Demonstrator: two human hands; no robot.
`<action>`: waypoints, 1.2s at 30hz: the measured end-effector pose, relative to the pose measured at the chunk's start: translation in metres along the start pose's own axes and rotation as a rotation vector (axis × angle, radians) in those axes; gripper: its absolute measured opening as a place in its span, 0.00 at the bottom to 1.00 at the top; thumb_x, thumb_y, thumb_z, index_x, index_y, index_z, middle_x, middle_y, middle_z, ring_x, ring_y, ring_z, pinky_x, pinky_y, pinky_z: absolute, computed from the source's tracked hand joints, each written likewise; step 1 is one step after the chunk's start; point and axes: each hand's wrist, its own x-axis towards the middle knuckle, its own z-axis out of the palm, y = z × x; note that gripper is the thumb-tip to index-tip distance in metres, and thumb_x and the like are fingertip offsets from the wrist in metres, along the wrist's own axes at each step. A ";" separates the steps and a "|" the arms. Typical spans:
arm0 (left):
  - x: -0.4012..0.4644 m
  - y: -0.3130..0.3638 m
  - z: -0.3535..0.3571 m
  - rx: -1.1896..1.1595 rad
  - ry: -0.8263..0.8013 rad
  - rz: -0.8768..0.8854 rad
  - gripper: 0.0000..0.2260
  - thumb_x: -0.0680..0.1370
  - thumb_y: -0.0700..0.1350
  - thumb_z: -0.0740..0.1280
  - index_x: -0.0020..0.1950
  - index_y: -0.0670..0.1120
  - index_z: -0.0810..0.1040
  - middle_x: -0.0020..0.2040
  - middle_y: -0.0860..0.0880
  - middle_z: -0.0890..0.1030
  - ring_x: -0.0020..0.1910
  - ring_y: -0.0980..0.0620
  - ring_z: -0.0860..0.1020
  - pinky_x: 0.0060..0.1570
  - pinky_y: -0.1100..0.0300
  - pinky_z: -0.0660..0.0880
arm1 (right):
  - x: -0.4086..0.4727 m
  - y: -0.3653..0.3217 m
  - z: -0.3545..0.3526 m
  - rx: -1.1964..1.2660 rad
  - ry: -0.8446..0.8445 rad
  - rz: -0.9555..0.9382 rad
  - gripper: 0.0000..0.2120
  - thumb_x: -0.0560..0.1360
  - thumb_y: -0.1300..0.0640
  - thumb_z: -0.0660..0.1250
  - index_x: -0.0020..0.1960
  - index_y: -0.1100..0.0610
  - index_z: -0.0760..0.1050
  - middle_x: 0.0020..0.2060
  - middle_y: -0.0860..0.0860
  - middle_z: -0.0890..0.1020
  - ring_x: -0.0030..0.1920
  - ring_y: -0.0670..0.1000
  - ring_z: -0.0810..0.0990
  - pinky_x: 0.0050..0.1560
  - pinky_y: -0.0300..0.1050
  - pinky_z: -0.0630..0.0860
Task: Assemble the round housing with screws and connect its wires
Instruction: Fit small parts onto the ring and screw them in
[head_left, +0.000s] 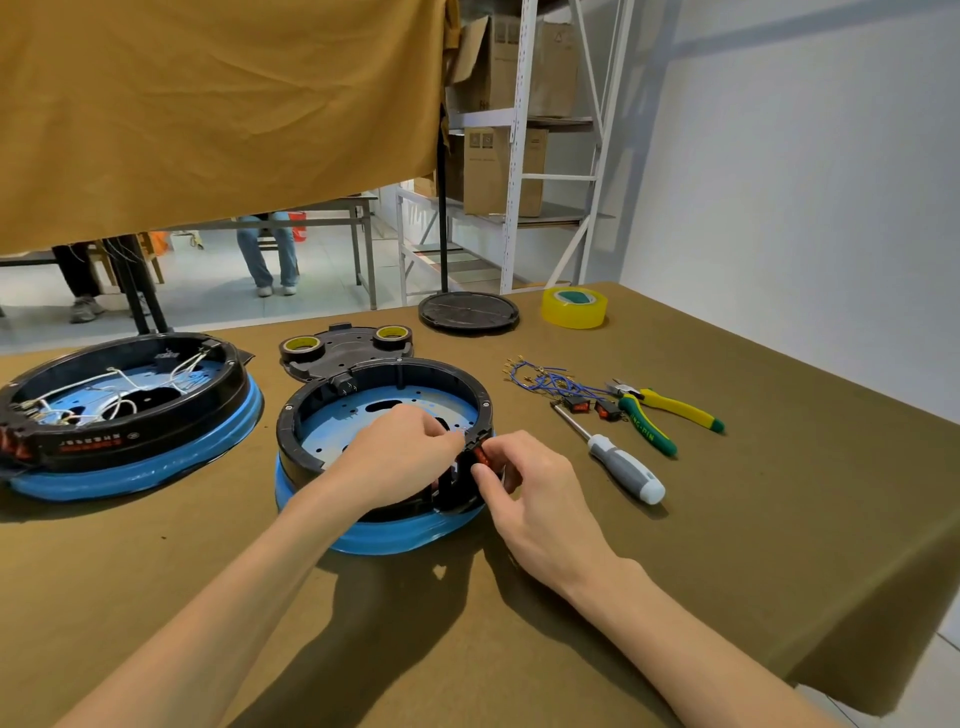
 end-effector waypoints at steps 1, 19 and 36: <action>-0.001 0.001 0.001 0.017 0.016 0.002 0.21 0.82 0.61 0.61 0.44 0.48 0.84 0.31 0.50 0.78 0.31 0.54 0.75 0.35 0.58 0.72 | 0.000 0.000 0.000 0.003 0.004 0.000 0.05 0.81 0.56 0.68 0.57 0.53 0.79 0.46 0.43 0.78 0.47 0.35 0.75 0.47 0.28 0.73; -0.006 0.009 0.001 0.054 0.072 0.083 0.10 0.81 0.61 0.64 0.53 0.58 0.81 0.40 0.57 0.84 0.42 0.58 0.83 0.43 0.57 0.82 | 0.002 0.001 0.004 0.056 0.043 0.031 0.03 0.79 0.57 0.71 0.53 0.54 0.79 0.42 0.45 0.79 0.40 0.43 0.76 0.40 0.35 0.74; -0.009 0.013 0.002 0.104 0.096 0.050 0.18 0.82 0.61 0.64 0.42 0.53 0.86 0.33 0.51 0.84 0.31 0.56 0.79 0.28 0.64 0.71 | -0.001 0.003 0.009 0.002 0.065 0.054 0.06 0.79 0.52 0.71 0.56 0.51 0.79 0.49 0.42 0.73 0.50 0.39 0.74 0.48 0.31 0.74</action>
